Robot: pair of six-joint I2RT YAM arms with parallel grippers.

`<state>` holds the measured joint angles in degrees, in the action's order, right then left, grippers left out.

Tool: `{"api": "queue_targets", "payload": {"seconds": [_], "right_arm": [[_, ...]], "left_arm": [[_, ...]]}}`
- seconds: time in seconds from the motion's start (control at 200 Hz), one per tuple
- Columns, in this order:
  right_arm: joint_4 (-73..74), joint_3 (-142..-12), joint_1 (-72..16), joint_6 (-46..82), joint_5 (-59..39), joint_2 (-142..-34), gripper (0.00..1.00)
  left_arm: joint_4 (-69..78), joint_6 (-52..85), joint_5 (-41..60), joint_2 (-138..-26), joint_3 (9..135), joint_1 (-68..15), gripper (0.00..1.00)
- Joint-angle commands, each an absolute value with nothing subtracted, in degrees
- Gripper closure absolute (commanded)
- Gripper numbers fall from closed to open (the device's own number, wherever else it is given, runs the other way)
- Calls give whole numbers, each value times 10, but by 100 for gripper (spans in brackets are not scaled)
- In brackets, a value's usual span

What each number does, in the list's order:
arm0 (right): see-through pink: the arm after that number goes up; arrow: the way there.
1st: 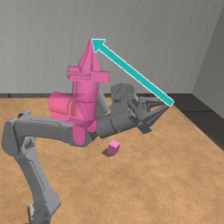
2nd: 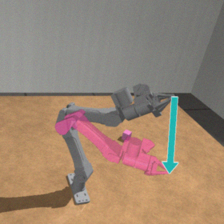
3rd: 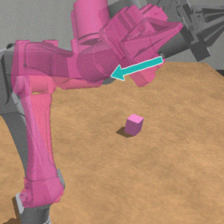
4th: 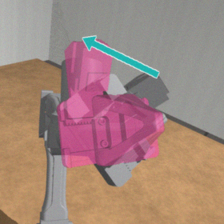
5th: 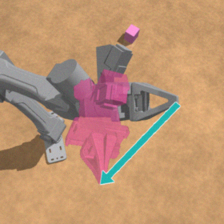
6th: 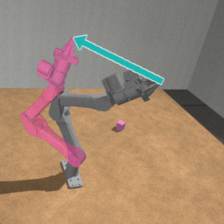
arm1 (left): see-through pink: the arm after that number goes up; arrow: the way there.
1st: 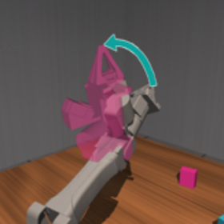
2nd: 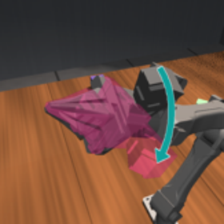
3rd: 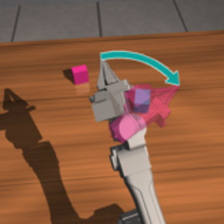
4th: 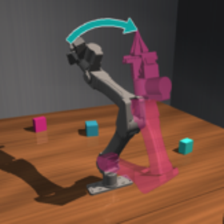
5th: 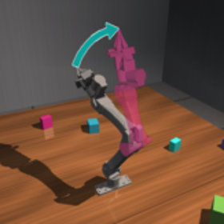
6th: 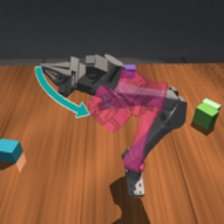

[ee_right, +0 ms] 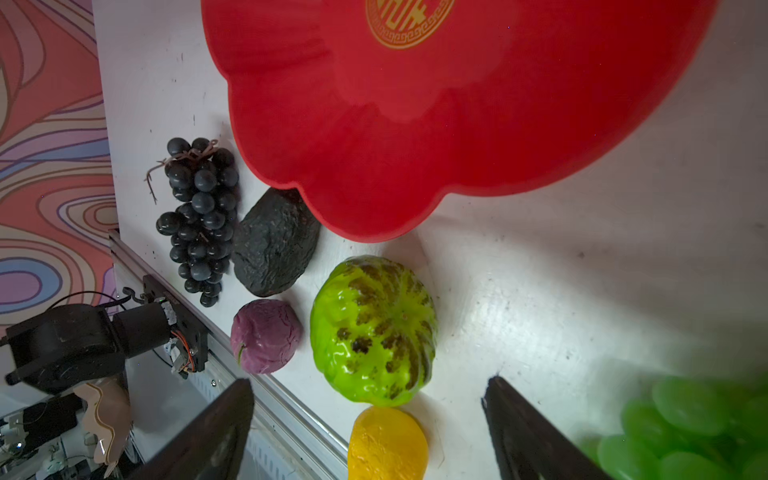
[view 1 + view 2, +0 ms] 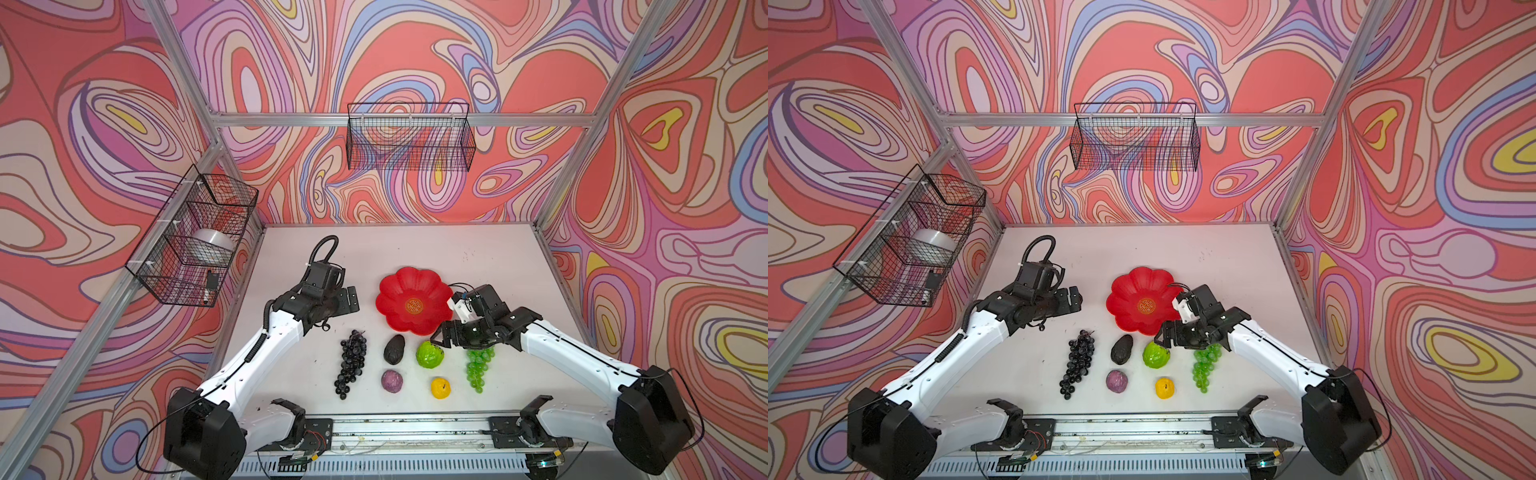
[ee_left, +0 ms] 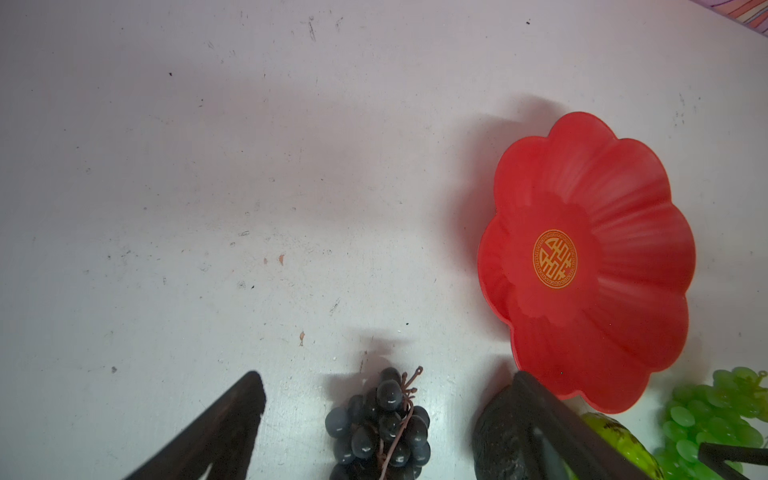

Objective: Place and organize the fake fruits in the fruit bowl
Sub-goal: 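Lower the right gripper and grasp the lime-green bumpy fruit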

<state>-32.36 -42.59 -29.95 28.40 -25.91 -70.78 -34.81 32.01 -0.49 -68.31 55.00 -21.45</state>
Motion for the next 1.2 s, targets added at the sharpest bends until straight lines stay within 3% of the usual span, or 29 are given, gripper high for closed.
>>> {"api": "queue_targets", "payload": {"seconds": [0.0,0.781,1.192], "right_arm": [[-261,-403,-309,300,-278,-727,10],[-209,-416,-369,285,-245,-854,16],[-216,-413,-401,297,-206,-835,39]], "left_arm": [[-374,327,-2,-665,554,-218,5],[-395,340,23,-622,572,-217,4],[-406,338,5,-613,564,-217,5]]}}
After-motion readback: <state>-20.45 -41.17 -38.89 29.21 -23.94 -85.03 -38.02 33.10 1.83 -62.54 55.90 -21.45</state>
